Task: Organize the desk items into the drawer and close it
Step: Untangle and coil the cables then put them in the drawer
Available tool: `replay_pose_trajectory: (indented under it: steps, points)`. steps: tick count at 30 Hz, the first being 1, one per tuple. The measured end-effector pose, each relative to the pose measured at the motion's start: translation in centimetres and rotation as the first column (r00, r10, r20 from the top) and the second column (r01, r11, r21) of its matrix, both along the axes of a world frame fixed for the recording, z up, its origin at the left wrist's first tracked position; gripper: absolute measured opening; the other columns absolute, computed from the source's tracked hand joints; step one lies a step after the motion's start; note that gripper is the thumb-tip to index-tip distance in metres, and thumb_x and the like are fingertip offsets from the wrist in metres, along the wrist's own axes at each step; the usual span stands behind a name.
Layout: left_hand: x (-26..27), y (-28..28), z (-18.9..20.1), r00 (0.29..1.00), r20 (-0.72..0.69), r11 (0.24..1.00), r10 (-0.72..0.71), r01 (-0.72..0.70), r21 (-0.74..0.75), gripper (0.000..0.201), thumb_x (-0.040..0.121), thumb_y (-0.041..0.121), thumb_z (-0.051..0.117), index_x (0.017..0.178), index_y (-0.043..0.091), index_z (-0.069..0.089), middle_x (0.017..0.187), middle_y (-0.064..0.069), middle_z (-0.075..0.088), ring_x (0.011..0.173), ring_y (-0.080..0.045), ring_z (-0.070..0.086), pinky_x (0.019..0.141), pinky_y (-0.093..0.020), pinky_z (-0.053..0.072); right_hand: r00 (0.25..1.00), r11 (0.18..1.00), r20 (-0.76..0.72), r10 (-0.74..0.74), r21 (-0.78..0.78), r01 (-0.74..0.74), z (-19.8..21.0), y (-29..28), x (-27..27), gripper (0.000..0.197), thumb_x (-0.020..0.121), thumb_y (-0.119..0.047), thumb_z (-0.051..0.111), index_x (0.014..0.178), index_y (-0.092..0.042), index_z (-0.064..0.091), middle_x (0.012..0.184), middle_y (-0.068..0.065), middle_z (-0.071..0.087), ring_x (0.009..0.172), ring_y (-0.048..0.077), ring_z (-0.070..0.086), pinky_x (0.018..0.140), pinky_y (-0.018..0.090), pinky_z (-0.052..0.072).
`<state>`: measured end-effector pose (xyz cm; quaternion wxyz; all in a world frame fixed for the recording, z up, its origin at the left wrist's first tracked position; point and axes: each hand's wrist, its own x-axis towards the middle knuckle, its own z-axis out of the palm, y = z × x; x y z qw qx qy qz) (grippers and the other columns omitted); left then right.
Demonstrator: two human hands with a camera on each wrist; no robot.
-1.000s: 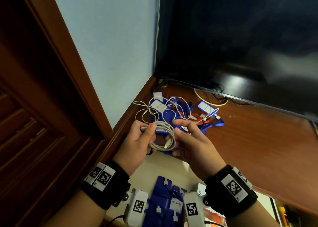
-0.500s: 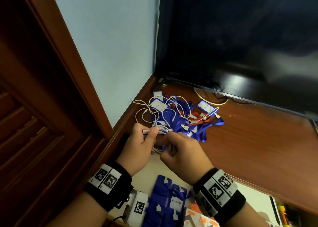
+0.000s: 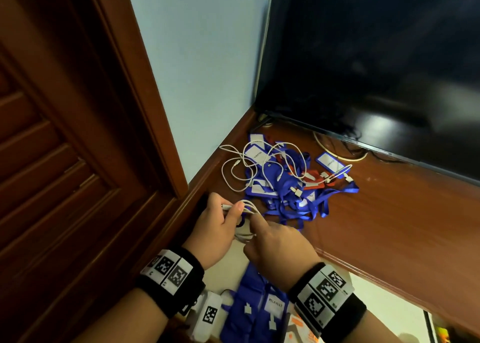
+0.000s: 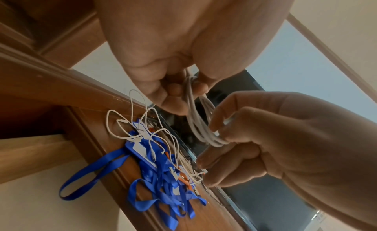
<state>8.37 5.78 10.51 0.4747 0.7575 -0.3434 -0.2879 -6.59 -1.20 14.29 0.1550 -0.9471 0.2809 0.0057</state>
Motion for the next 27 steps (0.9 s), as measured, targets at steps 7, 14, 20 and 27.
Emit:
replay_pose_trajectory:
  steps: [7, 14, 20, 27]
  points:
    - [0.6, 1.1, -0.7, 0.999, -0.019, 0.999, 0.036, -0.036, -0.008, 0.024, 0.103, 0.040, 0.058, 0.097, 0.018, 0.049, 0.075, 0.002, 0.065, 0.062, -0.003, 0.062, 0.065, -0.029, 0.053, 0.986, 0.995, -0.135, 0.101, 0.036, -0.097, 0.0, 0.2, 0.3, 0.033, 0.100, -0.027, 0.041, 0.133, -0.020, 0.042, 0.106, 0.007, 0.062, 0.086, 0.036, 0.063, 0.067, 0.043, 0.048]
    - [1.6, 1.2, -0.9, 0.996, -0.033, 0.996, 0.085, -0.085, -0.012, 0.024, 0.104, 0.042, 0.056, 0.097, 0.020, 0.048, 0.081, -0.002, 0.065, 0.069, -0.011, 0.066, 0.069, -0.038, 0.060, 0.994, 0.994, -0.088, 0.059, 0.093, -0.051, -0.5, 0.2, -0.7, 0.053, 0.100, -0.012, 0.042, 0.149, -0.020, 0.026, 0.113, 0.008, 0.065, 0.085, 0.032, 0.066, 0.066, 0.042, 0.048]
    - [1.9, 1.0, -0.9, 0.998, -0.060, 0.995, 0.020, -0.026, -0.099, 0.020, 0.104, 0.035, 0.058, 0.097, 0.018, 0.051, 0.074, 0.000, 0.063, 0.066, -0.010, 0.061, 0.066, -0.036, 0.054, 0.999, 0.990, 0.023, -0.026, 0.139, 0.023, -1.8, -0.7, -2.8, 0.043, 0.103, -0.029, 0.048, 0.144, -0.030, 0.035, 0.102, 0.001, 0.073, 0.087, 0.028, 0.068, 0.066, 0.036, 0.044]
    - [1.5, 1.3, -1.6, 0.930, -0.352, 0.990, -0.107, 0.065, -0.129, 0.016, 0.101, 0.022, 0.062, 0.094, 0.011, 0.055, 0.070, 0.003, 0.063, 0.071, -0.013, 0.060, 0.068, -0.035, 0.058, 0.958, 0.908, 0.249, -0.144, 0.419, 0.028, -3.6, -1.8, -5.8, 0.032, 0.103, -0.048, 0.033, 0.123, -0.033, 0.053, 0.109, -0.012, 0.071, 0.096, -0.001, 0.070, 0.078, 0.032, 0.059]
